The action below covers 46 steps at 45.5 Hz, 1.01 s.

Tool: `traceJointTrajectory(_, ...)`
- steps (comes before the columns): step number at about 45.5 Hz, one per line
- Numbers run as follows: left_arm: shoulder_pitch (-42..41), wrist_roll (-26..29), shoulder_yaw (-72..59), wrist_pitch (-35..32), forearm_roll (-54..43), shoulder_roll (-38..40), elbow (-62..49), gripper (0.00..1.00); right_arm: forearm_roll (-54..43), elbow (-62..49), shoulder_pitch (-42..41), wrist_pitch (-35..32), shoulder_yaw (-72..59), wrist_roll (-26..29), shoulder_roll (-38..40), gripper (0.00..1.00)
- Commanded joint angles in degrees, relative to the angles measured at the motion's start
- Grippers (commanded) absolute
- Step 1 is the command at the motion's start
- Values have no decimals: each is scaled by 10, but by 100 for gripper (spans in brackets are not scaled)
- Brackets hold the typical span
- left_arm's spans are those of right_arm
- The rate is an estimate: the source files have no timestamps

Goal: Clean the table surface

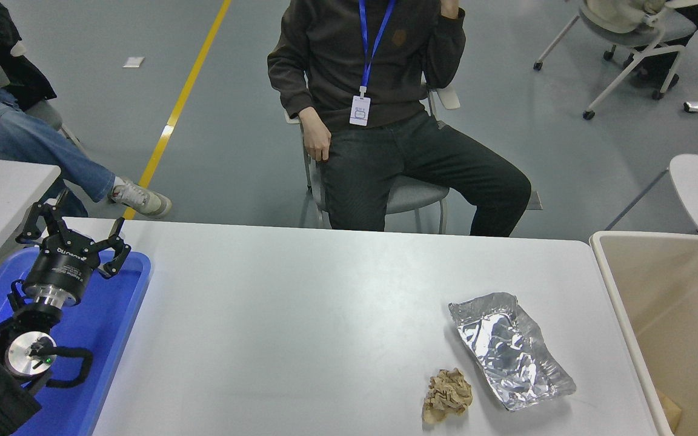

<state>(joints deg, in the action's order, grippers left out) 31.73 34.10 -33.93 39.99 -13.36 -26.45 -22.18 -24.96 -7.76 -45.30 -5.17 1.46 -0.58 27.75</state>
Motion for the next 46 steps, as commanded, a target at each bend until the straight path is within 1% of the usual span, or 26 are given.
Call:
traceJointTrajectory(1,0,0,0,0,0,0,-1,100,7,3,63,20,-6,38,-17,0)
traceJointTrajectory(6,0,0,0,0,0,0,0,100,7,5,92,18,-10,37,-41,0)
traceJointTrajectory(16,0,0,0,0,0,0,0,100,7,28,114,14,-34,32,-59,0)
traceJointTrajectory(33,0,0,0,0,0,0,0,100,7,32,117,15,-37,30,-84,0)
traceJointTrajectory(46,0,0,0,0,0,0,0,100,7,31,116,16,-37,30,-84,0)
